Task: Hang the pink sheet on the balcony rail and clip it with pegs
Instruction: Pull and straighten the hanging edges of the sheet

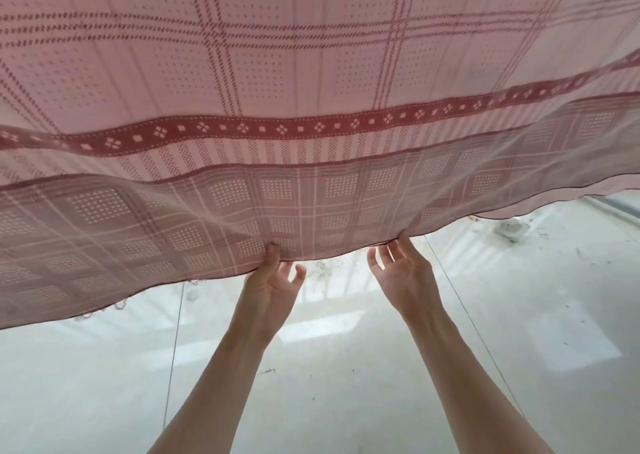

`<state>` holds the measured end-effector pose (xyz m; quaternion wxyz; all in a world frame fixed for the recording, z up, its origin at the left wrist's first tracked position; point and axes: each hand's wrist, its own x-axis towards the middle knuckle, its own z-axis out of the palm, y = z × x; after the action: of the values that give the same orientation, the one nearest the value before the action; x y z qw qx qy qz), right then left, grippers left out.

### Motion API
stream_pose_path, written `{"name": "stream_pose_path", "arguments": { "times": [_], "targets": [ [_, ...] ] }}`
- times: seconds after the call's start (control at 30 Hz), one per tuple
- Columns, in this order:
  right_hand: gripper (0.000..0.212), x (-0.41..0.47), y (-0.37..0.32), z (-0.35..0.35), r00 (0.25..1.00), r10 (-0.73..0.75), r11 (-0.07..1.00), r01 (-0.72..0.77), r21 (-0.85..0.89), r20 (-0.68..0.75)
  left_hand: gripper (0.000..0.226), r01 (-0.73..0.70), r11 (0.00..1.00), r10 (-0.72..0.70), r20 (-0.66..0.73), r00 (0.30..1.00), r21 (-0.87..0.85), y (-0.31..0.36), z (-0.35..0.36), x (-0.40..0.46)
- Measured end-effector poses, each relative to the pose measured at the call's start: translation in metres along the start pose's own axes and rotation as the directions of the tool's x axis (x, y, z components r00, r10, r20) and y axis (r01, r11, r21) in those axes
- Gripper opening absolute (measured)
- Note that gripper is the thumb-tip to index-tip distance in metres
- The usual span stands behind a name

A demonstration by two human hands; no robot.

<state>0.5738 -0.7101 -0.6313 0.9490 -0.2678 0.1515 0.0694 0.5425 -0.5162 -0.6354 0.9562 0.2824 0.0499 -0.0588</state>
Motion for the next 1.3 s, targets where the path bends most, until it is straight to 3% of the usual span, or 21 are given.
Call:
{"name": "stream_pose_path", "arguments": {
  "times": [0.23, 0.4, 0.53, 0.63, 0.8, 0.9, 0.93, 1.0, 1.07, 1.17, 1.3],
  "targets": [
    [0.007, 0.004, 0.0, 0.001, 0.999, -0.01, 1.0, 0.011, 0.007, -0.04, 0.072, -0.08, 0.996, 0.075, -0.137, 0.988, -0.035, 0.0, 0.0, 0.01],
    [0.011, 0.006, 0.001, 0.001, 1.0, -0.019, 1.0, 0.019, 0.009, -0.008, 0.047, -0.068, 0.998, 0.068, -0.025, 0.997, 0.011, 0.003, -0.014, 0.016],
    [0.011, 0.015, 0.002, 0.002, 1.0, -0.017, 1.0, 0.017, 0.008, -0.001, 0.04, -0.108, 0.99, 0.096, -0.127, 0.987, -0.085, -0.001, -0.015, 0.027],
    [0.009, 0.021, 0.001, 0.002, 1.0, -0.007, 1.0, 0.007, -0.007, -0.014, 0.015, -0.171, 0.977, 0.136, -0.243, 0.96, -0.13, -0.001, -0.011, 0.037],
    [0.012, 0.021, -0.01, 0.008, 0.997, 0.051, 0.995, -0.055, -0.08, -0.05, 0.031, -0.165, 0.986, 0.151, -0.332, 0.931, -0.016, 0.004, 0.0, 0.038],
    [0.012, 0.015, -0.034, 0.016, 0.997, 0.072, 0.994, -0.074, -0.083, -0.035, 0.027, -0.114, 0.993, 0.105, -0.362, 0.926, -0.004, 0.005, 0.007, 0.038],
    [0.01, 0.013, -0.044, 0.017, 0.997, 0.075, 0.994, -0.077, -0.082, -0.017, 0.021, -0.105, 0.994, 0.087, -0.36, 0.929, -0.03, 0.004, 0.011, 0.038],
    [0.026, 0.013, -0.065, 0.014, 0.997, 0.071, 0.994, -0.069, -0.081, 0.02, 0.011, -0.078, 0.994, 0.048, -0.323, 0.945, -0.082, 0.0, 0.021, 0.037],
    [0.04, 0.015, -0.082, 0.007, 0.998, 0.049, 0.998, -0.048, -0.036, 0.026, 0.038, -0.055, 0.993, 0.027, -0.265, 0.964, -0.101, -0.01, 0.032, 0.037],
    [0.029, 0.018, -0.099, -0.01, 1.0, 0.031, 0.994, -0.031, 0.108, 0.007, 0.046, -0.018, 0.998, 0.008, -0.187, 0.982, -0.053, -0.038, 0.06, 0.042],
    [0.017, 0.022, -0.132, -0.037, 0.999, 0.031, 0.972, -0.033, 0.232, 0.013, 0.017, 0.043, 0.999, -0.045, -0.18, 0.983, -0.016, -0.101, 0.11, 0.058]
  ]
}}
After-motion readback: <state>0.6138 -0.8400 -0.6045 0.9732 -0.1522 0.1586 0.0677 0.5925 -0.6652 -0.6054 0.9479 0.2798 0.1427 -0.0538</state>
